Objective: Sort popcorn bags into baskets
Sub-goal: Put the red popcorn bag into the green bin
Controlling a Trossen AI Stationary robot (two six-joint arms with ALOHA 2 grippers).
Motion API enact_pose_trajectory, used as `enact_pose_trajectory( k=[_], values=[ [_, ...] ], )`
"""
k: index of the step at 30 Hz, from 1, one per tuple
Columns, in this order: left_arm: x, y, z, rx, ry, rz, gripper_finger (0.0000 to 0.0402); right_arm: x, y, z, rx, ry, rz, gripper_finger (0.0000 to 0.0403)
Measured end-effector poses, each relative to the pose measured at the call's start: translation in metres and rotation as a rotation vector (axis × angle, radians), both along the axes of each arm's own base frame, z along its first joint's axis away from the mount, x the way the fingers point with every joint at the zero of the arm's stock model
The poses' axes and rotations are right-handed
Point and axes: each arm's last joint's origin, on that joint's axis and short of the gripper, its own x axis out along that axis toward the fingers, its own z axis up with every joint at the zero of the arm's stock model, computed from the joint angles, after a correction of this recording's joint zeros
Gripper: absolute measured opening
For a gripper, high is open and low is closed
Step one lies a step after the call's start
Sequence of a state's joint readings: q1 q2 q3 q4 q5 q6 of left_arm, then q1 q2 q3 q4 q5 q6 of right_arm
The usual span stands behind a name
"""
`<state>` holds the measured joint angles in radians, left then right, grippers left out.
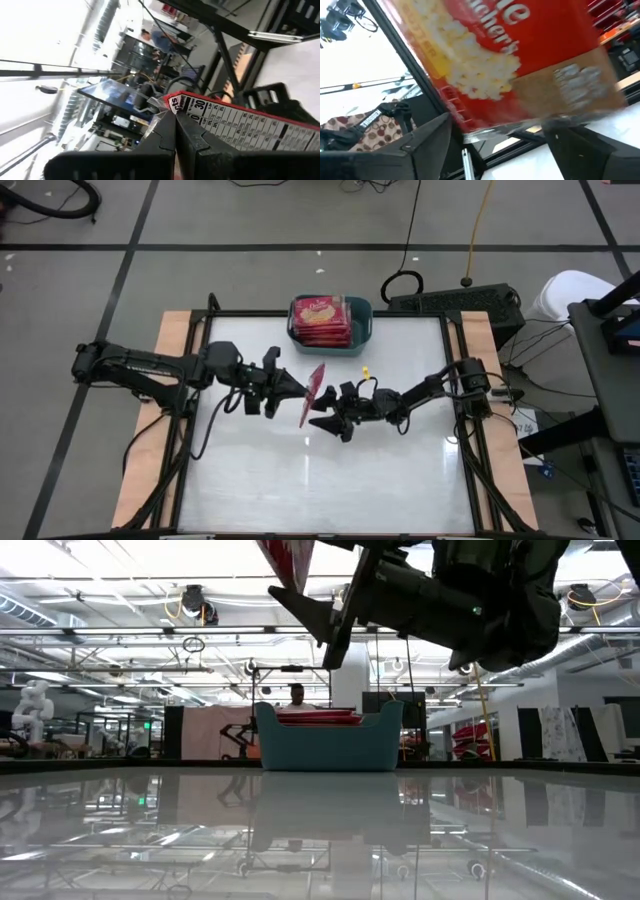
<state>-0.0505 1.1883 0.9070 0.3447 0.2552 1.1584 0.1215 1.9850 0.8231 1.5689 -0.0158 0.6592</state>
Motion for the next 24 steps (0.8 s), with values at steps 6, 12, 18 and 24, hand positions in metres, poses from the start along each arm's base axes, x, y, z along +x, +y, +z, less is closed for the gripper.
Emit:
enact_pose_trajectory(
  k=[6, 12, 18, 24],
  values=[
    [0.0, 0.008, 0.007, -0.01, -0.069, 0.019, 0.0001, 0.004, -0.005, 0.002, 0.016, 0.009, -0.03, 0.0312],
    [0.0, 0.012, 0.004, -0.058, -0.024, 0.03, 0.0001, 0.005, -0.012, 0.005, 0.002, -0.019, -0.076, 0.0311],
    [0.001, 0.014, -0.001, -0.059, 0.031, 0.072, 0.0001, 0.005, -0.014, 0.014, -0.053, -0.053, -0.09, 0.0289],
    [-0.012, 0.023, 0.001, -0.053, 0.093, 0.175, 0.0001, 0.003, -0.013, 0.024, -0.085, -0.09, -0.057, 0.0208]
  ],
)
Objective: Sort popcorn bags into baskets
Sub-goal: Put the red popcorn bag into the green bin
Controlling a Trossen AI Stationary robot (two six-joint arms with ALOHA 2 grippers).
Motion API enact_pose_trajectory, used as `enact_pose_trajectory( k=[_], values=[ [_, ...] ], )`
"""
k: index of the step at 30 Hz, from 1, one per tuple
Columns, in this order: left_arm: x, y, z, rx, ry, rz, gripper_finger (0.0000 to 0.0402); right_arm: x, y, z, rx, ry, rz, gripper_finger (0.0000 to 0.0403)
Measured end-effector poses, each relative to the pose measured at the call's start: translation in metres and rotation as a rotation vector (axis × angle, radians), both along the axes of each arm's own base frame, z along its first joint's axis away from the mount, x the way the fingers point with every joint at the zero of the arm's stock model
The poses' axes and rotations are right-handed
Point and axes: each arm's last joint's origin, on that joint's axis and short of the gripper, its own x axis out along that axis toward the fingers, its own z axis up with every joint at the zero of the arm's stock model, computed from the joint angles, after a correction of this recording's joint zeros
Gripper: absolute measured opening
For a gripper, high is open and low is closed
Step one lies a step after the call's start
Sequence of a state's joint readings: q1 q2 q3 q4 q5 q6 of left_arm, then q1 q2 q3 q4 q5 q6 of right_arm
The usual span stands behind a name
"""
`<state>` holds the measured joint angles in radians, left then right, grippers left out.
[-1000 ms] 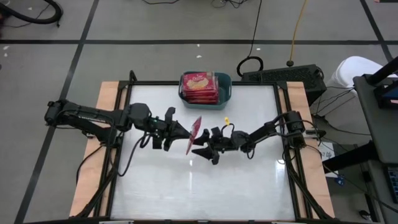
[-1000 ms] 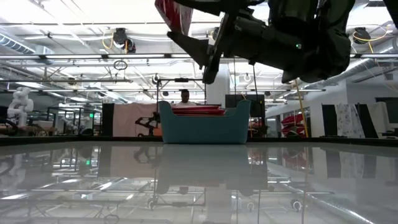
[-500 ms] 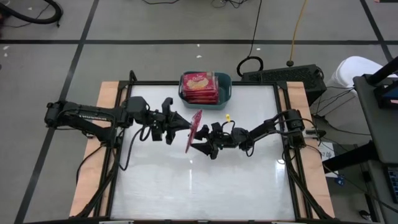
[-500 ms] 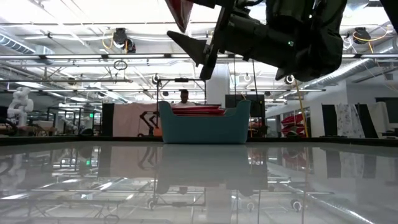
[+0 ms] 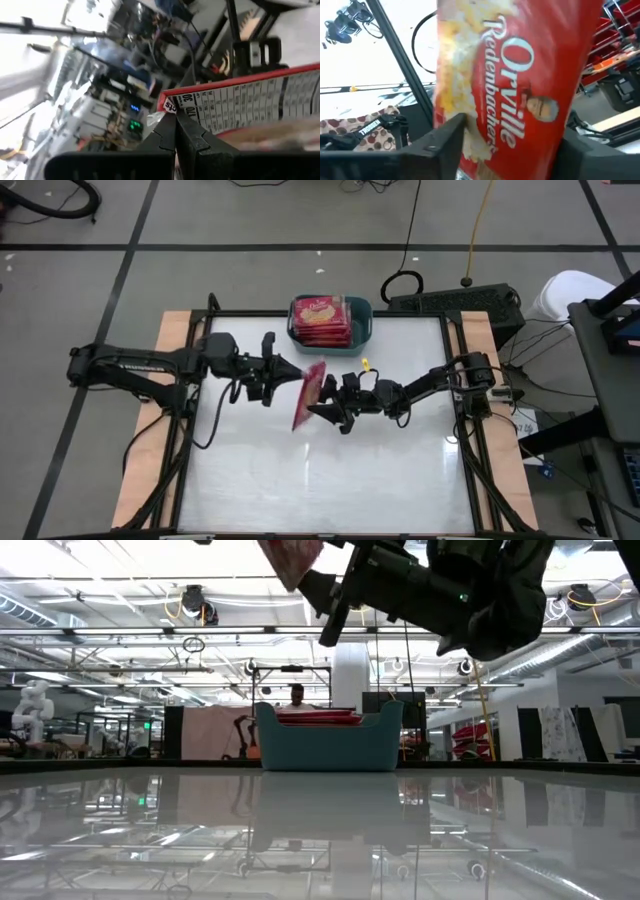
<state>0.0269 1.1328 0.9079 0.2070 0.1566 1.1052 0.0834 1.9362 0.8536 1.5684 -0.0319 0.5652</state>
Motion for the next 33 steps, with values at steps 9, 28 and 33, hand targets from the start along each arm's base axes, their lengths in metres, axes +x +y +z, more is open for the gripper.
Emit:
enact_pose_trajectory(
  k=[9, 28, 33],
  values=[
    [-0.012, 0.014, 0.004, -0.103, 0.029, 0.202, 0.0009, 0.001, -0.031, -0.001, -0.06, 0.034, 0.079, 0.0033],
    [-0.031, 0.03, -0.028, -0.823, 0.119, 0.907, 0.0201, -0.062, -0.194, 0.132, -0.521, 0.881, -0.332, 0.0008],
    [-0.026, 0.021, -0.041, -0.937, 0.258, 0.662, 0.0184, -0.063, -0.243, 0.162, -0.612, 0.989, -0.269, 0.0008]
  ],
)
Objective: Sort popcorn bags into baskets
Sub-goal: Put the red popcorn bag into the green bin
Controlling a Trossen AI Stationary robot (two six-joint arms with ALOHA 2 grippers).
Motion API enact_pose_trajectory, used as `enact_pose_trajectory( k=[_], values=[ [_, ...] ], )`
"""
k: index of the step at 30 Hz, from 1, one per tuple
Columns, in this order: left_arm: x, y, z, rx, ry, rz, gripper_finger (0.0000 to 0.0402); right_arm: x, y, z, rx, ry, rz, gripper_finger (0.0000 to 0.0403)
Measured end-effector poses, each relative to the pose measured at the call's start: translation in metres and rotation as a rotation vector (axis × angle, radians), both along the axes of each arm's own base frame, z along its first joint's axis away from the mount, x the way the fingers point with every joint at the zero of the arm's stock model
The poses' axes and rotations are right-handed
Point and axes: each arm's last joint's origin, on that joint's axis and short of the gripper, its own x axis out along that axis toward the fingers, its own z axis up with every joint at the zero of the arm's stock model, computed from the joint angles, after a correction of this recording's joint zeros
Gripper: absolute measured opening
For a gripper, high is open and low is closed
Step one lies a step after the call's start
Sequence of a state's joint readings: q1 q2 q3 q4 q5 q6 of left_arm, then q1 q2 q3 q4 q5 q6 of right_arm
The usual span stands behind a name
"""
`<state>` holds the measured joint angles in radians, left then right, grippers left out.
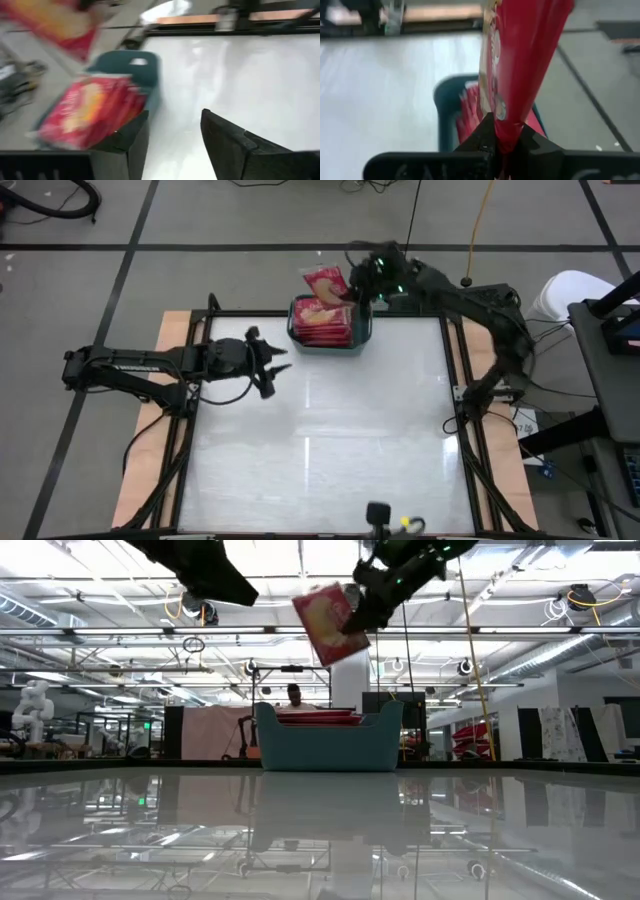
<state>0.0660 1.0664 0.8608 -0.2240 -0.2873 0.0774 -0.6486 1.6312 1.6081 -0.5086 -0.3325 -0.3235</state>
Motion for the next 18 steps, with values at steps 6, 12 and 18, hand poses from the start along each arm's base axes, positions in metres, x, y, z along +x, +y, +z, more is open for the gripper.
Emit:
enact_pose_trajectory(
  k=[6, 12, 18],
  values=[
    [0.0, -0.004, -0.015, -0.024, 0.009, -0.066, 0.0145, 0.019, -0.044, 0.006, -0.019, 0.187, 0.106, 0.0008],
    [0.0, -0.004, -0.028, -0.033, 0.002, -0.064, 0.0116, 0.034, -0.073, -0.007, 0.013, 0.339, 0.208, 0.0008],
    [0.0, -0.004, -0.033, -0.034, -0.02, -0.063, 0.0107, 0.036, -0.084, -0.028, 0.047, 0.432, 0.291, 0.0008]
  ],
)
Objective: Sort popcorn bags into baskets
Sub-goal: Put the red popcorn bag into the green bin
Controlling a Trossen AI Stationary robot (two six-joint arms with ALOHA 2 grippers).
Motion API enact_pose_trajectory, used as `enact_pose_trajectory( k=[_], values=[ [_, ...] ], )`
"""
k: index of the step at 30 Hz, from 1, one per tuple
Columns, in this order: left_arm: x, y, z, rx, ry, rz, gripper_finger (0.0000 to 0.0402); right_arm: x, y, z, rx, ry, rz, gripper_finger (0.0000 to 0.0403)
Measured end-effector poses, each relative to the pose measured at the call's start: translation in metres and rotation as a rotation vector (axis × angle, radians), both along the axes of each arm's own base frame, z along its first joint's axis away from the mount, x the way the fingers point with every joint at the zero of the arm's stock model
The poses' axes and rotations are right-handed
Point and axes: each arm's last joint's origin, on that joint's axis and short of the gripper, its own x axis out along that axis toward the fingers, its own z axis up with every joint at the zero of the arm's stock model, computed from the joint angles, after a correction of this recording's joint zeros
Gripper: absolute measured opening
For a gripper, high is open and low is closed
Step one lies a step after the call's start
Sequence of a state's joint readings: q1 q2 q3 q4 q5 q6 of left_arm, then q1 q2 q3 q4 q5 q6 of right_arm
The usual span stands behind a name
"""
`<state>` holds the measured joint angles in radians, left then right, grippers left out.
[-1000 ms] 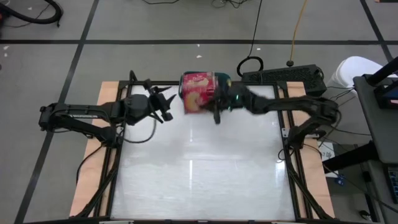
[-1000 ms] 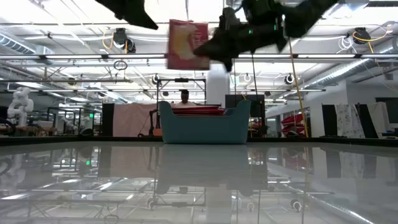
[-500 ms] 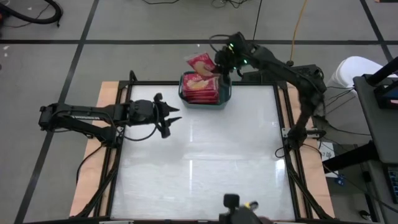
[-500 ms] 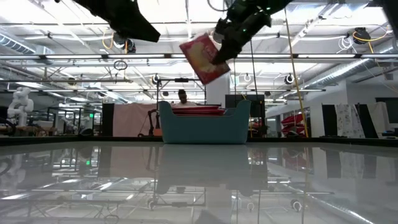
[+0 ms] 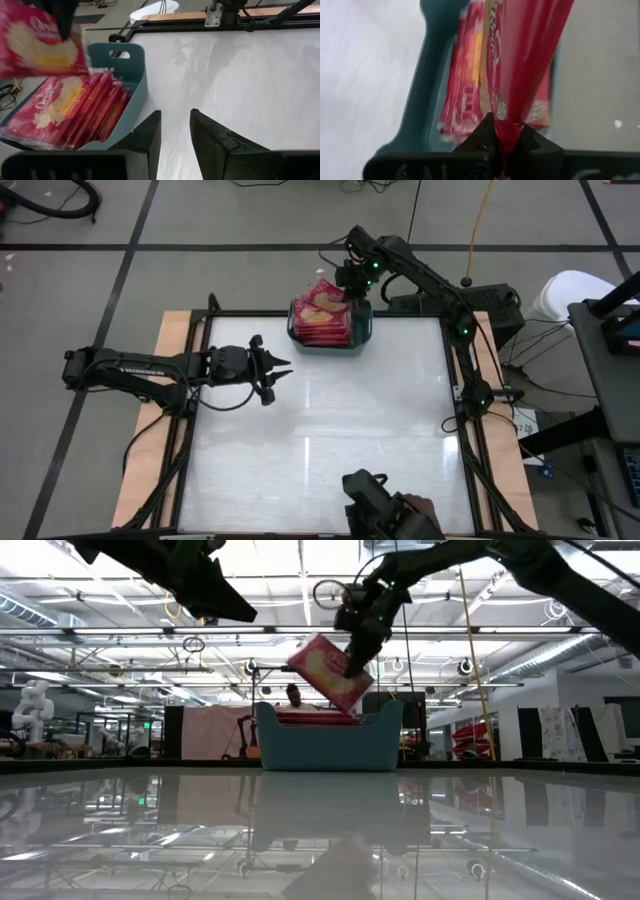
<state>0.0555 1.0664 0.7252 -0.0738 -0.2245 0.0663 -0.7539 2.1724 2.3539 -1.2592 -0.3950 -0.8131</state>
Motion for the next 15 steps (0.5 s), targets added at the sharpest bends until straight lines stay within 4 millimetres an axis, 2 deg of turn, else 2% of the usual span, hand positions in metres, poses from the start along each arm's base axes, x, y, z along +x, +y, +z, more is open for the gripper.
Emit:
enact_pose_trajectory(
  k=[8, 15],
  values=[
    [0.001, 0.0, 0.002, 0.005, -0.031, -0.001, 0.0106, 0.005, -0.005, -0.025, 0.05, 0.071, 0.031, 0.0012],
    [0.001, 0.0, 0.002, 0.004, -0.031, 0.0, 0.0106, 0.013, -0.012, -0.022, -0.087, 0.037, 0.008, 0.0063]
  ],
)
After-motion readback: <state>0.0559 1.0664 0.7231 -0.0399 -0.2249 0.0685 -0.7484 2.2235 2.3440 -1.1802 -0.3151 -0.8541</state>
